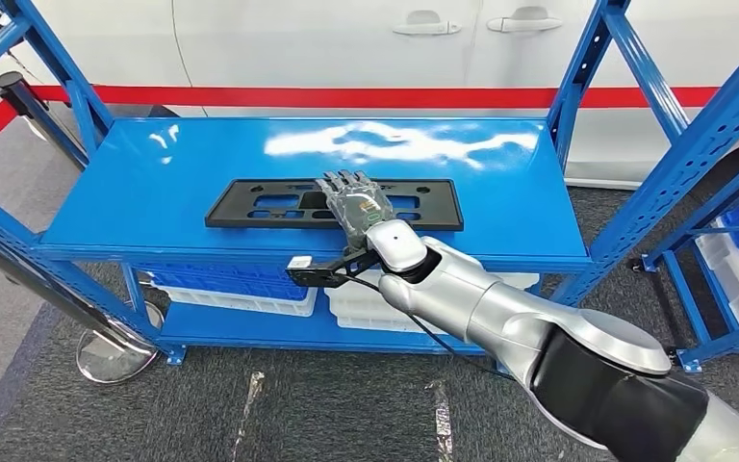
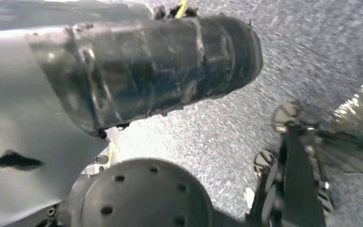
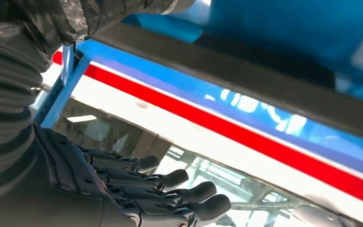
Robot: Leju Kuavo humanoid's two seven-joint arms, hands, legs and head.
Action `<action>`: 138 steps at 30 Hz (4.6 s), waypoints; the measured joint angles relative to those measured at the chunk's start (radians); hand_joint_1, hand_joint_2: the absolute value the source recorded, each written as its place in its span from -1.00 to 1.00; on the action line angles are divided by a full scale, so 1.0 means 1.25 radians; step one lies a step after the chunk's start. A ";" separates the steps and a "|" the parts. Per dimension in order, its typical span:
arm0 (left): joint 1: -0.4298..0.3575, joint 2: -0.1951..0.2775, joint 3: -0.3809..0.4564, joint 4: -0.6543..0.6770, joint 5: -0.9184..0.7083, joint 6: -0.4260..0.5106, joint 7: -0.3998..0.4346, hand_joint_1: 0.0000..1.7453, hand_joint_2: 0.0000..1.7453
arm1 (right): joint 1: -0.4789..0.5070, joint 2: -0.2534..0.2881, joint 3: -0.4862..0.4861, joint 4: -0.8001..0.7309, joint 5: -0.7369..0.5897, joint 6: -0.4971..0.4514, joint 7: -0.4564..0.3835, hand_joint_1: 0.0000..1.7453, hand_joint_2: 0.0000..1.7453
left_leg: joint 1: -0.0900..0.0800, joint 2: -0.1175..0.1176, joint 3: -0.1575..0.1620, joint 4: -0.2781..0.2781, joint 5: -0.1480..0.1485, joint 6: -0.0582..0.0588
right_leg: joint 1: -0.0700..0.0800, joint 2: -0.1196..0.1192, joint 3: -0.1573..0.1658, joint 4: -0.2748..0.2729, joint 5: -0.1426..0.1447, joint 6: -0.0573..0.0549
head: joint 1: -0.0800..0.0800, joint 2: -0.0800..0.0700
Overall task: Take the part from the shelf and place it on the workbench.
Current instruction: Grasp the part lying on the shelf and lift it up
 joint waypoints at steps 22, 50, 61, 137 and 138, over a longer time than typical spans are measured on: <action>-0.003 0.000 -0.006 0.000 0.008 0.006 0.005 -1.00 -1.00 | 0.023 -0.023 0.000 0.003 0.003 -0.003 0.000 -1.00 1.00 | -0.006 -0.002 0.061 -0.032 -0.066 0.003 | 0.002 -0.002 -0.038 -0.005 0.032 0.000 | 0.007 0.000; -0.003 0.002 -0.007 0.000 0.028 0.010 -0.002 -1.00 -1.00 | 0.051 -0.027 0.000 0.022 -0.008 -0.001 -0.023 1.00 1.00 | -0.008 -0.002 0.051 -0.067 -0.016 0.023 | 0.005 -0.003 -0.021 -0.004 0.017 0.015 | 0.009 0.000; -0.004 0.005 -0.007 0.000 0.041 0.010 -0.013 -1.00 -1.00 | 0.055 -0.027 -0.001 0.024 -0.038 0.018 -0.056 1.00 1.00 | -0.006 -0.002 0.063 -0.078 -0.016 0.034 | 0.010 -0.003 -0.014 -0.005 0.011 0.000 | 0.009 0.000; -0.004 -0.005 -0.085 0.000 0.088 0.020 -0.076 -1.00 1.00 | -0.136 -0.101 0.043 -0.713 0.101 0.045 -0.034 1.00 1.00 | -0.004 -0.002 0.063 -0.078 -0.018 0.009 | 0.012 -0.004 -0.012 -0.008 0.011 -0.002 | 0.009 0.000; -0.004 -0.005 -0.085 0.000 0.088 0.020 -0.076 -1.00 1.00 | -0.133 -0.103 0.043 -0.714 0.101 0.045 -0.034 1.00 1.00 | -0.004 -0.002 0.063 -0.078 -0.018 0.009 | 0.012 -0.004 -0.012 -0.008 0.011 -0.002 | 0.009 0.000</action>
